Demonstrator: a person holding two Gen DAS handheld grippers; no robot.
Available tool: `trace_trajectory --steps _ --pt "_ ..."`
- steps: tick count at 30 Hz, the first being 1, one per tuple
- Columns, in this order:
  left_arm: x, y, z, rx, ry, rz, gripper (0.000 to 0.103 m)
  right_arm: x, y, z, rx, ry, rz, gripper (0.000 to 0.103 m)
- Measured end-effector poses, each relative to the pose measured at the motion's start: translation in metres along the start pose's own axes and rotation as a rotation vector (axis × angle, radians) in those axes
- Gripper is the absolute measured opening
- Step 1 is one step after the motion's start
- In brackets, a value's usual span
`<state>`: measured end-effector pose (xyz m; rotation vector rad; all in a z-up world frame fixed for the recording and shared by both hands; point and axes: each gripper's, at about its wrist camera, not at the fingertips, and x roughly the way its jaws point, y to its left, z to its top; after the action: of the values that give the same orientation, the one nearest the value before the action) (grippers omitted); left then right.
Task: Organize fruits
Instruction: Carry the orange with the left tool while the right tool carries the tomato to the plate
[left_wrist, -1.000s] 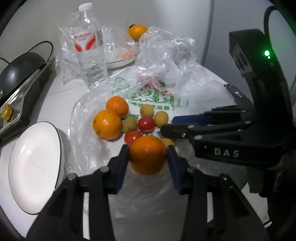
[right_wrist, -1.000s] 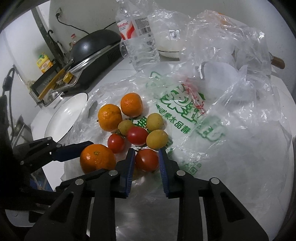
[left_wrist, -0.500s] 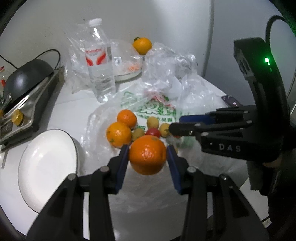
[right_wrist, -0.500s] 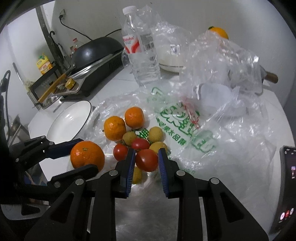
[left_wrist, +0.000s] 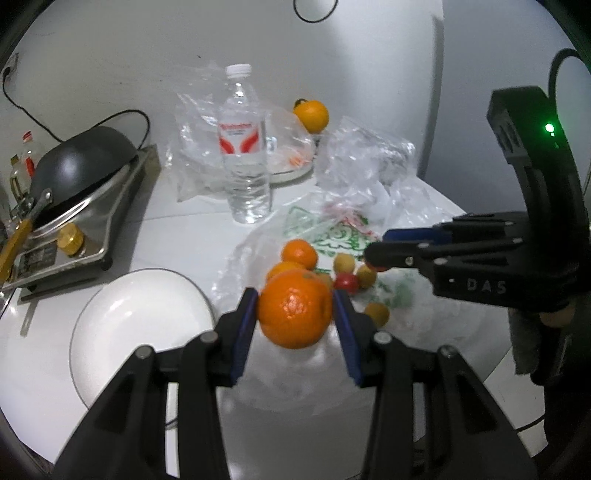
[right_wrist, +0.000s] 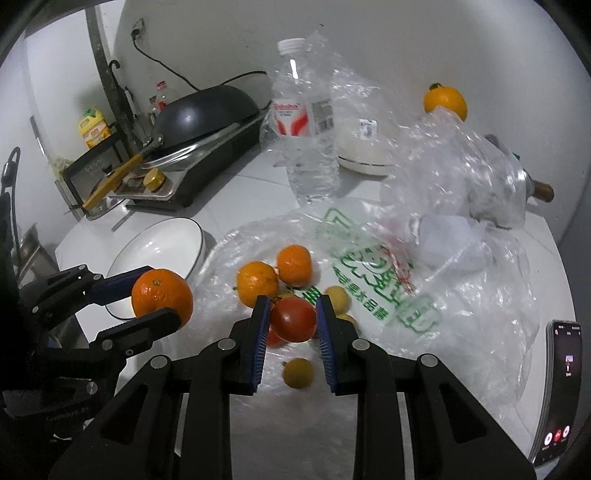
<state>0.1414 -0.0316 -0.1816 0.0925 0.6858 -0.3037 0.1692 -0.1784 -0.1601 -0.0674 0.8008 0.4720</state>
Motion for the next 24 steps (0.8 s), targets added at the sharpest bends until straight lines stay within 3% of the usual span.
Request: trace_trajectory --steps 24 --pt "-0.032 0.103 -0.028 -0.094 -0.067 0.108 0.043 0.029 0.096 0.036 -0.106 -0.015 0.072 0.027"
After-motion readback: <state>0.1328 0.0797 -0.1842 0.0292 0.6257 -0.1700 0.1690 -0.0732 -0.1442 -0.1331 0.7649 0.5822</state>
